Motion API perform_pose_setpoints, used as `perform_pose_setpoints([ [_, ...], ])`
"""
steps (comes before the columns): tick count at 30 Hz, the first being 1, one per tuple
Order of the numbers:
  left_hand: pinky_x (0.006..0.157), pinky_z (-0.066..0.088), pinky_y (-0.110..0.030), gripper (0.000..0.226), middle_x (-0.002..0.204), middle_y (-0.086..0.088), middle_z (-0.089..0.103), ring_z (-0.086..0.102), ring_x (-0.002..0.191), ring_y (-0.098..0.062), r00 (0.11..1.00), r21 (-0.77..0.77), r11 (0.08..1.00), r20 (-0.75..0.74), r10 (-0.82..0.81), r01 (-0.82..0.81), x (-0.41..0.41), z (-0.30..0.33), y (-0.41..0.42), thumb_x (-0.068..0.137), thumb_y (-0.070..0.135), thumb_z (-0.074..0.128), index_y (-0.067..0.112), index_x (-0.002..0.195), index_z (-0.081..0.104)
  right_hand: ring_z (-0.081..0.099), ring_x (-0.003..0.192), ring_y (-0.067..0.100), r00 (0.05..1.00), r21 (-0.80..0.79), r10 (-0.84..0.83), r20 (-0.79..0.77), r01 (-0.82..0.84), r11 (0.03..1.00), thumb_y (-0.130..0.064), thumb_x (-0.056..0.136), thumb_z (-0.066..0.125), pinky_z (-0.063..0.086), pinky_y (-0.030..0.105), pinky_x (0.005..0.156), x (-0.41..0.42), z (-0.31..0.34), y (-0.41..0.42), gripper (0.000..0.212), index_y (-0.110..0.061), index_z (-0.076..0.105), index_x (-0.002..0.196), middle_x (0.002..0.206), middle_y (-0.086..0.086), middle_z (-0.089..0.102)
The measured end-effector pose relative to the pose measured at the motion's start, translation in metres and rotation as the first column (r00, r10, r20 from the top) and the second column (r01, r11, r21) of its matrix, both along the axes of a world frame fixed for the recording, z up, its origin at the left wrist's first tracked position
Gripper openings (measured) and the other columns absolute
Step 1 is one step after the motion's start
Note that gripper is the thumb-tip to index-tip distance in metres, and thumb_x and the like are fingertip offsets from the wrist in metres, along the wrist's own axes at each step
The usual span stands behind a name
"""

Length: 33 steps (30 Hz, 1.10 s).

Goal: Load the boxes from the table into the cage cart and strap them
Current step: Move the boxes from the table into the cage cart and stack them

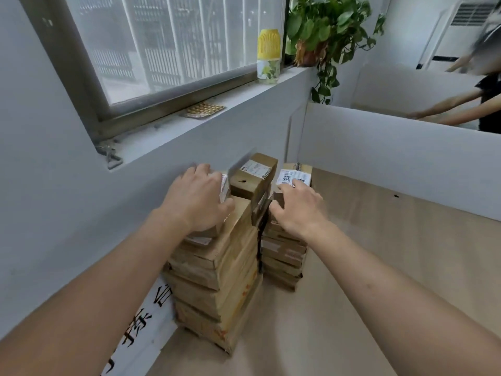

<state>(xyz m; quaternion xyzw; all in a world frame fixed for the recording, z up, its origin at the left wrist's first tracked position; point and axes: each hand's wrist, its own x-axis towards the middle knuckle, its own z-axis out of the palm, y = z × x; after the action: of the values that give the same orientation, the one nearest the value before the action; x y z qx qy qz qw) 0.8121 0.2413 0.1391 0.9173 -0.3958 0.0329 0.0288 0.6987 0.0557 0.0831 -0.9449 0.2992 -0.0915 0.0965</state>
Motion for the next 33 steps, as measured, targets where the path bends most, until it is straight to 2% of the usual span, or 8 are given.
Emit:
perform_pose_setpoints([
  [9, 0.106, 0.044, -0.051, 0.070, 0.164, -0.012, 0.021, 0.039, 0.141, -0.041, 0.980, -0.006, 0.998, -0.189, 0.062, -0.064, 0.016, 0.002, -0.012, 0.094, 0.065, 0.049, 0.044, 0.159, 0.028, 0.018, 0.153, 0.047, 0.969, 0.056, -0.247, -0.025, 0.248, 0.967, -0.067, 0.096, 0.051, 0.032, 0.053, 0.118, 0.055, -0.029, -0.038, 0.068, -0.030, 0.041, 0.152, 0.169, 0.014, 0.017],
  [13, 0.107, 0.043, -0.046, 0.076, 0.156, -0.015, 0.029, 0.043, 0.136, -0.040, 0.969, -0.037, 0.997, -0.240, 0.051, -0.062, 0.018, 0.006, -0.012, 0.092, 0.062, 0.055, 0.041, 0.160, 0.027, 0.036, 0.142, 0.048, 0.948, 0.070, -0.319, -0.011, 0.319, 0.945, -0.076, 0.089, 0.057, 0.047, 0.053, 0.106, 0.067, -0.039, -0.037, 0.072, -0.030, 0.048, 0.143, 0.163, 0.014, 0.026],
  [16, 0.097, 0.046, -0.040, 0.079, 0.141, -0.014, 0.041, 0.048, 0.125, -0.034, 0.962, -0.085, 0.995, -0.271, 0.033, -0.058, 0.019, 0.008, -0.012, 0.088, 0.063, 0.059, 0.034, 0.156, 0.032, 0.051, 0.121, 0.039, 0.945, 0.065, -0.322, 0.048, 0.319, 0.945, -0.065, 0.089, 0.065, 0.054, 0.046, 0.091, 0.066, -0.040, -0.036, 0.062, -0.024, 0.054, 0.134, 0.146, 0.012, 0.039],
  [19, 0.091, 0.045, -0.037, 0.078, 0.131, -0.011, 0.047, 0.049, 0.117, -0.029, 0.958, -0.098, 0.994, -0.286, 0.023, -0.053, 0.019, 0.007, -0.014, 0.086, 0.063, 0.062, 0.031, 0.152, 0.036, 0.050, 0.116, 0.039, 0.940, 0.065, -0.340, 0.027, 0.338, 0.939, -0.066, 0.081, 0.068, 0.051, 0.043, 0.085, 0.059, -0.035, -0.036, 0.070, -0.027, 0.049, 0.135, 0.143, 0.013, 0.038],
  [22, 0.094, 0.049, -0.039, 0.078, 0.134, -0.010, 0.045, 0.052, 0.118, -0.030, 0.952, -0.076, 0.995, -0.303, 0.036, -0.062, 0.017, 0.006, -0.018, 0.087, 0.066, 0.061, 0.034, 0.154, 0.036, 0.041, 0.132, 0.044, 0.937, 0.056, -0.340, -0.076, 0.345, 0.937, -0.075, 0.074, 0.065, 0.048, 0.050, 0.099, 0.052, -0.030, -0.032, 0.087, -0.036, 0.038, 0.147, 0.154, 0.016, 0.031],
  [24, 0.095, 0.049, -0.040, 0.077, 0.140, -0.011, 0.042, 0.054, 0.121, -0.033, 0.951, -0.044, 0.996, -0.304, 0.055, -0.071, 0.016, 0.006, -0.020, 0.089, 0.067, 0.058, 0.041, 0.157, 0.032, 0.038, 0.135, 0.045, 0.935, 0.066, -0.328, -0.134, 0.339, 0.939, -0.079, 0.072, 0.062, 0.044, 0.053, 0.104, 0.049, -0.030, -0.030, 0.089, -0.037, 0.039, 0.147, 0.155, 0.016, 0.031],
  [28, 0.098, 0.050, -0.042, 0.074, 0.147, -0.010, 0.047, 0.053, 0.126, -0.032, 0.957, -0.022, 0.996, -0.280, 0.080, -0.090, 0.018, 0.008, -0.023, 0.089, 0.068, 0.057, 0.052, 0.156, 0.029, 0.049, 0.120, 0.041, 0.951, 0.136, -0.298, -0.087, 0.307, 0.942, -0.076, 0.073, 0.067, 0.049, 0.047, 0.093, 0.049, -0.034, -0.034, 0.082, -0.031, 0.044, 0.138, 0.141, 0.012, 0.039],
  [33, 0.099, 0.051, -0.041, 0.072, 0.145, 0.001, 0.058, 0.056, 0.128, -0.028, 0.967, -0.084, 0.992, -0.246, 0.073, -0.096, 0.018, 0.006, -0.022, 0.086, 0.065, 0.061, 0.046, 0.153, 0.041, 0.053, 0.115, 0.037, 0.963, 0.212, -0.268, -0.005, 0.263, 0.941, -0.054, 0.076, 0.079, 0.045, 0.037, 0.078, 0.043, -0.033, -0.035, 0.097, -0.034, 0.027, 0.156, 0.142, 0.009, 0.038],
])
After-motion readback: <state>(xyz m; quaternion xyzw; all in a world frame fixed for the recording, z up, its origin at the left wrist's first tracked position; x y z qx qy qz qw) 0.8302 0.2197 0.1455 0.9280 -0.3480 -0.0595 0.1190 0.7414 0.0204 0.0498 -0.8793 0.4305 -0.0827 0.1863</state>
